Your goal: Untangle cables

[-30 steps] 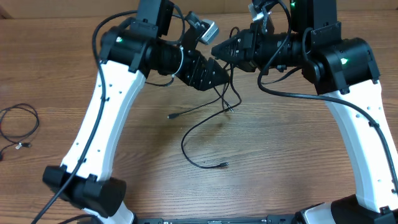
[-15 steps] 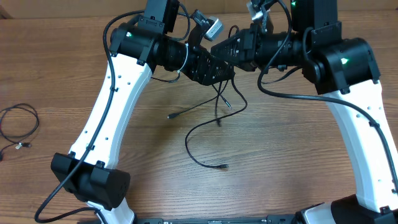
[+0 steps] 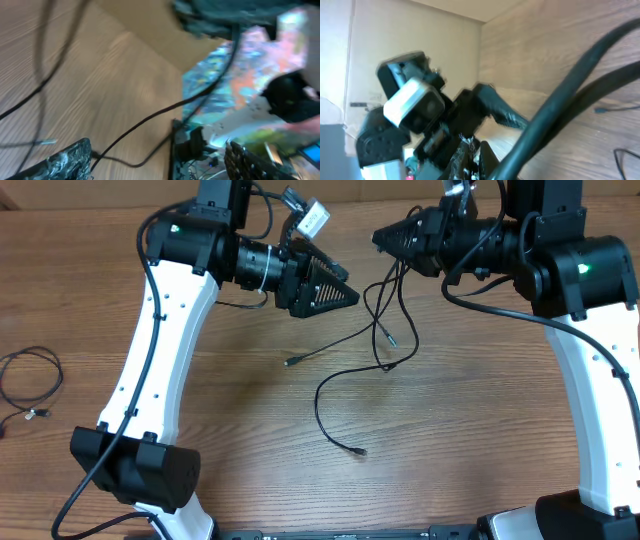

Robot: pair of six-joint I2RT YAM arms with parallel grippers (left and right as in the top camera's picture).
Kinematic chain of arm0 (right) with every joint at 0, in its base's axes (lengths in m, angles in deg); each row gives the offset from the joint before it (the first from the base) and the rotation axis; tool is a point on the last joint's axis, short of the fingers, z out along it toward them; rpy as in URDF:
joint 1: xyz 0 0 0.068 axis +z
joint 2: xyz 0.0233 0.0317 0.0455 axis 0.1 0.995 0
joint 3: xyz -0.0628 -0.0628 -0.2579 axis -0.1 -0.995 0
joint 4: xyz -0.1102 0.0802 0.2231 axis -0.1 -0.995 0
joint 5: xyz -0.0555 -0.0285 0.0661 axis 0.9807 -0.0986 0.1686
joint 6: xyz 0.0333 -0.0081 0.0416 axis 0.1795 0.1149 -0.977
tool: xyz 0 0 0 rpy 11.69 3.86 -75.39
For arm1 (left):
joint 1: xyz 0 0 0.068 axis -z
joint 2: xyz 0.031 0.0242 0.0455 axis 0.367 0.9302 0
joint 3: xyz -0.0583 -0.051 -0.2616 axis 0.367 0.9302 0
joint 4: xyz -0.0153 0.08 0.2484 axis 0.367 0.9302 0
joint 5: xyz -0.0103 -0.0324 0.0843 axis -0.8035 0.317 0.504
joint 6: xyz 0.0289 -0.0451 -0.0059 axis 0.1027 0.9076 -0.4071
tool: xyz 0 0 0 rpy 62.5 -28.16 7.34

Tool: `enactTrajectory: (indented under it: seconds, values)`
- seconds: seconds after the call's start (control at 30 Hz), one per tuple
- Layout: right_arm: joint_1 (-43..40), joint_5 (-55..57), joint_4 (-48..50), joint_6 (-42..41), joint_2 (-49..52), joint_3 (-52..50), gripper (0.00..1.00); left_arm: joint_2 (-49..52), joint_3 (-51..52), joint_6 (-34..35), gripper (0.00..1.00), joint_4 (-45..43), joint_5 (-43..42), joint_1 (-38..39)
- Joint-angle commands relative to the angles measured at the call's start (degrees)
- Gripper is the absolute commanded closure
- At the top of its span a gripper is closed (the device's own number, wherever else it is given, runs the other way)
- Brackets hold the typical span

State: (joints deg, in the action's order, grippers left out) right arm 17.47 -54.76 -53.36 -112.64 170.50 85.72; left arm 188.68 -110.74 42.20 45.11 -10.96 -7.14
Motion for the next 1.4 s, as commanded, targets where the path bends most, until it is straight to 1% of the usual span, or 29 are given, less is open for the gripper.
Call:
enactTrajectory:
  seconds: [0.0,0.27,0.3,0.37,0.47,0.57,0.6,0.67,0.7,0.73,0.8,0.83,0.9,0.97,1.0,1.03,1.1,1.13,1.17,1.23,1.37]
  values:
    - [0.2,-0.1,2.7,-5.8,-0.4,1.2,0.96,0.2,0.1,-6.4,0.15,-1.0,-9.5,1.0]
    - [0.2,-3.5,7.1,-9.1,-0.4,1.2,0.96,0.2,0.1,-6.3,0.17,-8.9,-11.8,3.3]
    - [0.2,-4.3,7.6,-9.1,-0.4,1.2,0.96,0.2,0.1,-6.3,0.20,-10.1,-11.6,3.6]
    - [0.2,-5.7,8.0,-9.1,-0.4,1.2,0.96,0.2,0.1,-6.3,0.21,-11.7,-10.5,4.0]
    - [0.2,-7.4,8.0,-9.1,-0.4,1.2,0.96,0.2,0.1,-5.4,0.23,-13.9,-11.1,4.2]
    - [0.2,-7.6,8.2,-9.1,-0.4,1.2,0.96,0.2,0.1,-4.1,0.37,-15.8,-11.5,5.0]
    - [0.2,-7.6,8.2,-9.1,-0.4,1.2,0.96,0.2,0.1,-4.1,0.46,-15.8,-11.5,5.2]
    - [0.2,-7.6,8.2,-9.0,-0.4,1.2,0.96,0.2,0.1,-4.1,0.75,-15.8,-11.5,5.6]
    - [0.2,-7.6,8.1,-8.7,-0.4,1.2,0.96,0.2,0.1,-4.1,0.96,-15.8,-11.5,5.6]
    - [0.2,-7.4,7.9,-8.0,-0.4,1.2,0.95,0.2,0.1,-3.4,0.96,-15.9,-11.5,5.6]
    - [0.1,-6.4,7.1,-5.6,-0.4,1.2,0.81,0.2,0.1,-0.3,0.96,-16.9,-11.5,5.2]
    - [0.0,-5.1,6.1,-4.7,-0.4,1.2,0.70,0.2,0.1,2.1,0.96,-17.9,-11.4,4.8]
    - [0.0,-0.9,2.6,-2.6,-0.4,1.2,0.57,0.2,0.1,7.1,0.96,-19.3,-10.6,3.7]
    - [0.0,4.2,-1.1,-0.4,-0.4,1.2,0.44,0.1,0.1,11.3,0.96,-19.5,-7.9,2.4]
    - [0.0,7.3,-3.1,1.2,-0.4,1.1,0.34,0.0,0.1,12.9,0.96,-19.3,-5.7,1.8]
    - [0.0,11.3,-5.7,3.0,-0.3,1.1,0.28,-0.3,0.1,14.3,0.96,-18.3,-2.0,0.8]
    - [0.1,18.4,-10.2,4.4,-0.2,1.0,0.25,-0.5,0.1,14.9,0.96,-16.8,1.9,0.0]
    - [0.2,20.8,-11.8,4.9,-0.1,0.8,0.25,-0.7,0.1,14.9,0.96,-16.0,3.2,-0.2]
    - [0.2,22.2,-12.8,5.9,-0.1,0.1,0.27,-0.9,0.1,15.0,0.96,-15.3,4.6,-0.3]
    - [0.2,22.3,-14.0,10.0,0.1,-2.9,0.31,-1.6,0.1,15.3,0.96,-14.0,7.3,-0.3]
    - [0.2,22.3,-13.3,12.3,0.8,-8.5,0.33,-3.8,0.1,17.6,0.96,-13.9,11.4,-0.3]
